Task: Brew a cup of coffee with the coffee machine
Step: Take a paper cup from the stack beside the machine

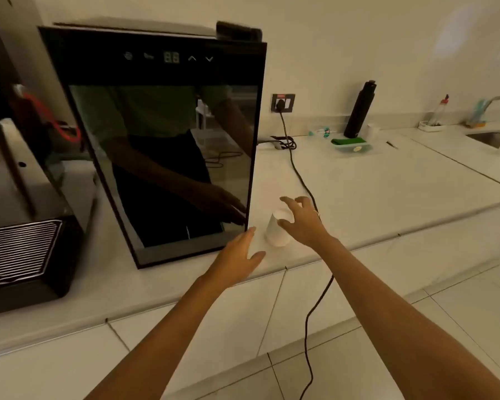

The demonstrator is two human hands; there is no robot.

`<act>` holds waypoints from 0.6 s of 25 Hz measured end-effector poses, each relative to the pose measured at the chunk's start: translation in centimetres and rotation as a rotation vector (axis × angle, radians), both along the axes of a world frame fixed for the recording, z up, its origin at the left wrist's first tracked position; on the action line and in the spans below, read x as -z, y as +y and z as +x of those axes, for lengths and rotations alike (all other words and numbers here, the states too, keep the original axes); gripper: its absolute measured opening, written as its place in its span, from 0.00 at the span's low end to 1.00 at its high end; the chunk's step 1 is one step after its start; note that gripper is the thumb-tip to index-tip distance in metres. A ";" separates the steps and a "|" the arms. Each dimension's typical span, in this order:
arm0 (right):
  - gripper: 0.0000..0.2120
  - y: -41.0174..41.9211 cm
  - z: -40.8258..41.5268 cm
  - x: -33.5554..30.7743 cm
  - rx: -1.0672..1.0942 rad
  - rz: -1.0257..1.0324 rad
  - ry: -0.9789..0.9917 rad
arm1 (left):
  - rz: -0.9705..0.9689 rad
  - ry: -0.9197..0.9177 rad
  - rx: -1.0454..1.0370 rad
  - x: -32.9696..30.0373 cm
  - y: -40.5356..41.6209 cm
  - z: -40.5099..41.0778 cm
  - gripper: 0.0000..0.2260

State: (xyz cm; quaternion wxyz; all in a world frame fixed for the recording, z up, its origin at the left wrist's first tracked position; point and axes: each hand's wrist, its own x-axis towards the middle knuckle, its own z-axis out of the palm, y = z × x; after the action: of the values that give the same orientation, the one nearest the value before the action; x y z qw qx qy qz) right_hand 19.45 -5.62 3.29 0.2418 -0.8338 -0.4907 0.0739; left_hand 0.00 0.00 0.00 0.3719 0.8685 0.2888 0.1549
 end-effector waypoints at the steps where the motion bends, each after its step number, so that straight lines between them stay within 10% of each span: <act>1: 0.28 0.8 0.8 0.0 -0.029 -0.046 -0.001 | -0.029 0.037 -0.002 0.2 0.1 1.3 0.32; 15: 0.21 5.4 5.4 -0.9 -0.485 -0.248 0.038 | -0.375 -0.173 -0.396 5.0 -0.1 10.1 0.47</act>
State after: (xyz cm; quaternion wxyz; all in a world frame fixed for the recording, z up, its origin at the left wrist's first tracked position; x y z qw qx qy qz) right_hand 24.86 -0.19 4.18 0.1223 -0.7135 -0.6588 0.2046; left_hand 10.05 -0.05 -5.03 0.5117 0.6948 0.4438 0.2419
